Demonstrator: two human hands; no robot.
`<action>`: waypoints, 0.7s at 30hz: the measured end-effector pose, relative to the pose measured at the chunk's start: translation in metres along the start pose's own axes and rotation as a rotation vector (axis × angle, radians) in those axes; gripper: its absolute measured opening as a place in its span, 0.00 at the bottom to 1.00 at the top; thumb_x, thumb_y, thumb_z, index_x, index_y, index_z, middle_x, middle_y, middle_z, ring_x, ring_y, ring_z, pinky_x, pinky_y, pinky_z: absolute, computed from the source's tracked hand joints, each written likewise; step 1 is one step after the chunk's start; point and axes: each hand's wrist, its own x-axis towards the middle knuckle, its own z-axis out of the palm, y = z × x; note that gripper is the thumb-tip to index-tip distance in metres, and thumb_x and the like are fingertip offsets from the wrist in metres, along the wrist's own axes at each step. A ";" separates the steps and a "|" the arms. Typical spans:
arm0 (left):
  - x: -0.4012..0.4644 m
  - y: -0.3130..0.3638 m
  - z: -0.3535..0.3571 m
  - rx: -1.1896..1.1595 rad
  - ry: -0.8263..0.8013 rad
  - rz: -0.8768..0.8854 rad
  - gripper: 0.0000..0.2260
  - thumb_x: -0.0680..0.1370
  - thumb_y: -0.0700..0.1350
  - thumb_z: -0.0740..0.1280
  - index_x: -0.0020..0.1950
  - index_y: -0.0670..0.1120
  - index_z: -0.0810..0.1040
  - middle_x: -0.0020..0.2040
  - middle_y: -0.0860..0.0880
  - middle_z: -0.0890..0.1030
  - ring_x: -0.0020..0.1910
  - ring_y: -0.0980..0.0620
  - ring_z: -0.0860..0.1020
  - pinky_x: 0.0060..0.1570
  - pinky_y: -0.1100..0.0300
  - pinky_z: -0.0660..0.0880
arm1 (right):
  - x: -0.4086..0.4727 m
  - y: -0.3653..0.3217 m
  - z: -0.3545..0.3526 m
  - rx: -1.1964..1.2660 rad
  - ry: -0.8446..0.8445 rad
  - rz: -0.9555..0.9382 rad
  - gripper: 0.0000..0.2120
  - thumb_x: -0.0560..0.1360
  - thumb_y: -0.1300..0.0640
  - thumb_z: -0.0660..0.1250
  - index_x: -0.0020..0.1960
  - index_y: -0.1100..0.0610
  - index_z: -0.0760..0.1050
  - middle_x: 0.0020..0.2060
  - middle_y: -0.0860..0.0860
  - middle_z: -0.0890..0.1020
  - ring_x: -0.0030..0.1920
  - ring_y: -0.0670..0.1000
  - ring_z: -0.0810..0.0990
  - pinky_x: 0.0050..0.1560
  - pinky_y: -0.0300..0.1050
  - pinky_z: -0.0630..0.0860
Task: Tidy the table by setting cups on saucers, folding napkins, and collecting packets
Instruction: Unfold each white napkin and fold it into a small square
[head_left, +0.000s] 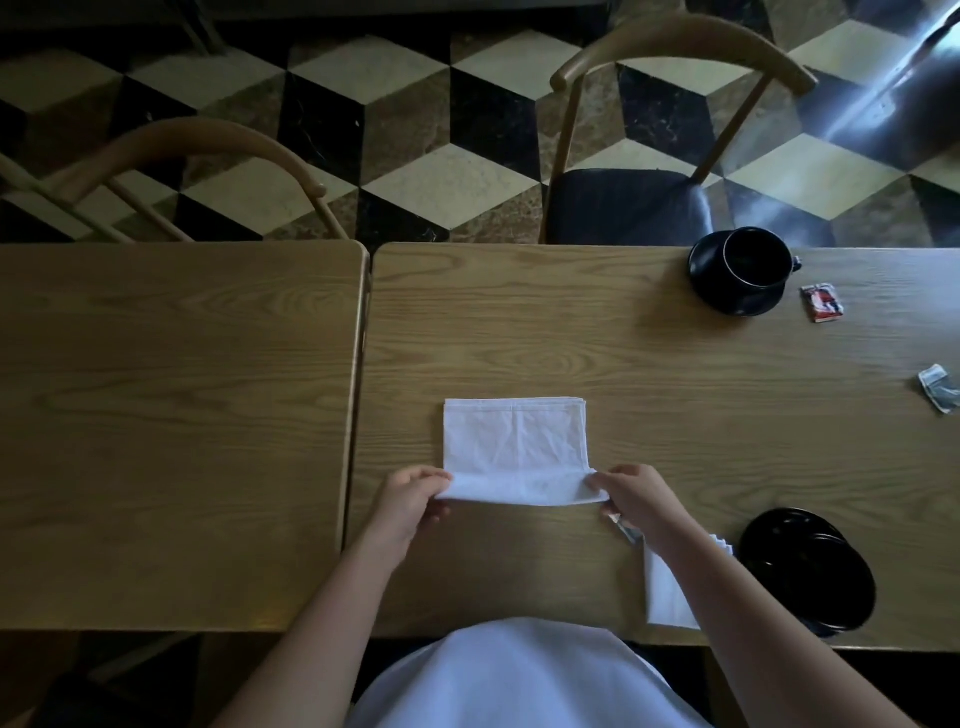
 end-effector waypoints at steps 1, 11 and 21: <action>0.003 0.007 0.001 -0.007 -0.013 -0.006 0.03 0.75 0.36 0.69 0.44 0.42 0.82 0.37 0.44 0.82 0.24 0.53 0.79 0.24 0.64 0.72 | 0.002 -0.006 -0.001 0.009 -0.007 -0.016 0.06 0.69 0.59 0.69 0.35 0.59 0.76 0.22 0.53 0.76 0.22 0.50 0.68 0.25 0.39 0.61; 0.036 0.058 0.007 -0.068 -0.024 -0.181 0.08 0.79 0.48 0.62 0.42 0.46 0.74 0.30 0.46 0.84 0.23 0.52 0.78 0.27 0.63 0.68 | 0.044 -0.054 -0.005 0.247 -0.099 0.140 0.04 0.72 0.61 0.67 0.40 0.60 0.78 0.27 0.52 0.83 0.23 0.48 0.76 0.24 0.37 0.62; 0.073 0.087 0.019 0.053 -0.020 -0.236 0.10 0.79 0.50 0.59 0.43 0.47 0.74 0.33 0.46 0.82 0.26 0.53 0.77 0.22 0.66 0.67 | 0.079 -0.080 -0.002 0.483 -0.108 0.258 0.07 0.78 0.59 0.61 0.50 0.64 0.72 0.31 0.60 0.85 0.27 0.54 0.85 0.25 0.45 0.80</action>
